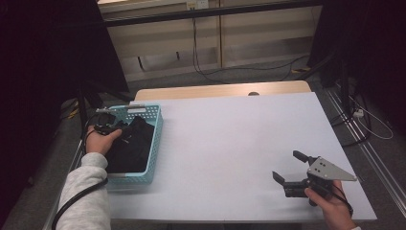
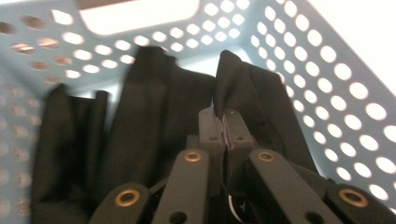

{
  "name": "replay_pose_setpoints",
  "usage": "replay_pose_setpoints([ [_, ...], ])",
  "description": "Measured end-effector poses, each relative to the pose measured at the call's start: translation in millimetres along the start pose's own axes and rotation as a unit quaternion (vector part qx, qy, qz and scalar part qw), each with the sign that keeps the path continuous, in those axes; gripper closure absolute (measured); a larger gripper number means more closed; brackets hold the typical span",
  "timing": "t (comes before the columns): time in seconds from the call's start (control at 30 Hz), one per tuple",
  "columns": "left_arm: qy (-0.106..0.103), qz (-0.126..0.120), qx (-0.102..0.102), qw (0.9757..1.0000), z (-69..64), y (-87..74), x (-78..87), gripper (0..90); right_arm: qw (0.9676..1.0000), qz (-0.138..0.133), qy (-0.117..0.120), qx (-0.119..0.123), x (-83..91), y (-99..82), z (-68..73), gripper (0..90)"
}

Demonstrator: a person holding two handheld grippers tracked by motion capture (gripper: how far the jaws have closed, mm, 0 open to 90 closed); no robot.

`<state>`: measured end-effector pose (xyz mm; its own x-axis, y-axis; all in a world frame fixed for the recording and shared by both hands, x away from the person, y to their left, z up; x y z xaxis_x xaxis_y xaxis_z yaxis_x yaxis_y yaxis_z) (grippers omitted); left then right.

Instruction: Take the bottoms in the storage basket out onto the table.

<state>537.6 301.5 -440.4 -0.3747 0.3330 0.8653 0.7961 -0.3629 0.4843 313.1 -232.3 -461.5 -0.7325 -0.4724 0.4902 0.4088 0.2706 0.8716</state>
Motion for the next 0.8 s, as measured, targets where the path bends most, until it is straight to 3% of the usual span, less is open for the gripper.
replay_pose_setpoints([
  [0.1,0.014,-0.009,0.009,0.9998,8.7,2.2,6.7,88.9,1.0000,-0.001,0.001,0.000,-0.1,0.0,-0.3,0.8],
  [0.13,0.027,-0.020,0.027,0.9991,17.8,3.3,13.0,88.9,1.0000,0.000,0.000,0.000,-0.1,-0.1,-0.6,0.8],
  [0.17,0.027,-0.020,0.027,0.9991,17.8,3.3,13.0,88.9,1.0000,-0.001,0.001,-0.001,-0.2,0.0,-0.5,0.8],
  [0.2,0.029,-0.028,0.040,0.9984,24.0,2.9,17.3,88.8,1.0000,-0.001,0.000,-0.001,-0.1,0.1,-0.4,0.8],
  [0.33,0.032,-0.020,0.037,0.9986,23.4,0.3,14.3,86.0,1.0000,0.000,0.002,0.000,-0.5,0.2,1.0,0.8],
  [0.43,0.040,-0.010,0.029,0.9987,20.9,-2.6,9.0,72.0,1.0000,-0.001,0.005,0.000,-1.0,0.5,2.1,0.8],
  [0.5,0.045,-0.002,0.031,0.9985,17.8,-5.2,4.0,56.8,1.0000,0.000,0.003,0.003,-0.9,0.5,2.8,0.9],
  [0.57,0.043,-0.001,0.023,0.9988,14.4,-6.0,2.0,51.7,1.0000,0.000,0.002,0.002,-0.8,0.3,2.7,0.9],
  [0.63,0.050,0.003,0.021,0.9985,10.9,-6.0,0.7,33.0,1.0000,0.001,0.002,0.001,-0.7,0.1,2.2,0.9],
  [0.8,0.041,0.006,-0.007,0.9991,-3.0,-8.0,-1.5,16.2,1.0000,-0.001,0.003,0.001,-0.3,0.3,1.8,0.9],
])
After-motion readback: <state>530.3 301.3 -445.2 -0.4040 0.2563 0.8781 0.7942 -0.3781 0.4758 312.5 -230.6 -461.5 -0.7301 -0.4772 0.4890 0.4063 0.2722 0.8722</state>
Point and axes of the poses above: each handheld gripper's, and its own axes: x roughly backward along the jaws, y roughly out of its top, z roughly to its left, the point moved 7 cm from there along -x, roughly forward along the jaws, and after that the axes turned 15 degrees about z, right-handed, at the moved point
